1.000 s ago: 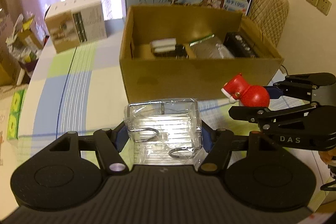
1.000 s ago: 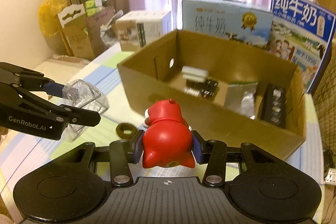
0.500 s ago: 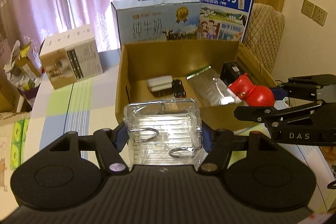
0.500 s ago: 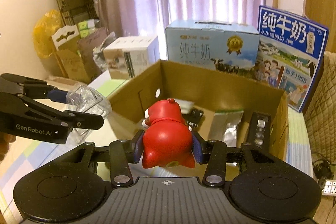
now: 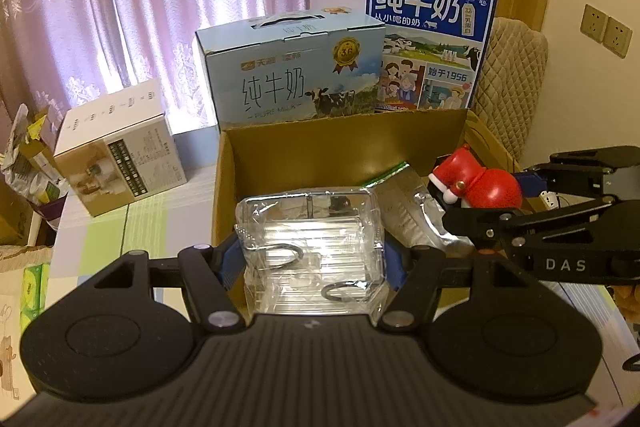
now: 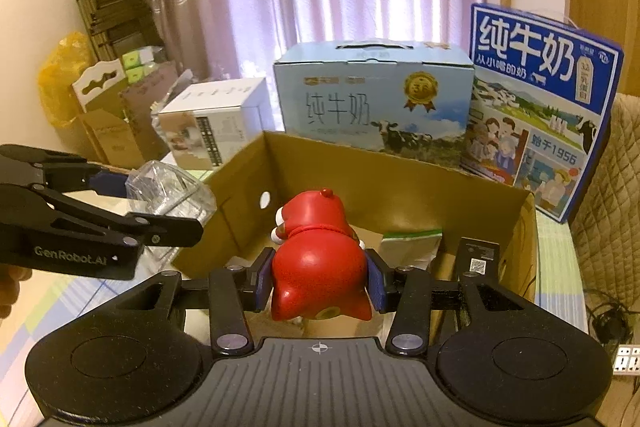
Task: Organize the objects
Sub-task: 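Carry the red toy and clear plastic box over the cardboard box with both tools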
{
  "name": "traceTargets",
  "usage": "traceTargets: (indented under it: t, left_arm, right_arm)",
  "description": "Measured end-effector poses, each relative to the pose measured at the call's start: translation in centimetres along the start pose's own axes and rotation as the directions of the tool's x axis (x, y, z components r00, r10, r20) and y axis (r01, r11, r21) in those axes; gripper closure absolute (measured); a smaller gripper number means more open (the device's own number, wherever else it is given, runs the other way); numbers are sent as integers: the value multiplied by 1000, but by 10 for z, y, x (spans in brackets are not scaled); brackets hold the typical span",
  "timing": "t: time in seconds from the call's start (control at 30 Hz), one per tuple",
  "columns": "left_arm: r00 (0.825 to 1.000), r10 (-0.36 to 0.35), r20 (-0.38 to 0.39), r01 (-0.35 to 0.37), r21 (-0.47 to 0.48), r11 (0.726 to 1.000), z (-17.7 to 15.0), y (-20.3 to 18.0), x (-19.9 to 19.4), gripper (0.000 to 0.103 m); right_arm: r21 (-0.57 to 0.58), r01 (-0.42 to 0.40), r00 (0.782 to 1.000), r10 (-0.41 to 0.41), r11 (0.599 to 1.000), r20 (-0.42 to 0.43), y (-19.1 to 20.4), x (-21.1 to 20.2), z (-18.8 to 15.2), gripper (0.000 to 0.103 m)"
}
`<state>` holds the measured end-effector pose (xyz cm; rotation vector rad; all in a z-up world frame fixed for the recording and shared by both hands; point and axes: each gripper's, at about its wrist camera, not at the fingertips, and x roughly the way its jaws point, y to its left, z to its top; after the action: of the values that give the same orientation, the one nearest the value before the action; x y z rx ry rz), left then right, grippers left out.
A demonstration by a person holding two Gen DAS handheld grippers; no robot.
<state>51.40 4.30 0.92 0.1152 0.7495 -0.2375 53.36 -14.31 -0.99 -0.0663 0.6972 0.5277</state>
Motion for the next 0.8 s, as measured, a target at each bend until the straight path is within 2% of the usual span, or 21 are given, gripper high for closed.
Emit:
traceTargets:
  t: [0.37,0.8]
  left_arm:
    - [996,-15,-88,18,35,999,12,-3,59,39]
    - [985,-3,-174,22,105,994,11,1,107,39]
  right_arm:
    - [87,3,994,6,996,-107,-27,48,3,60]
    - [116,13,973,15,993,-232,-39,96,-7,60]
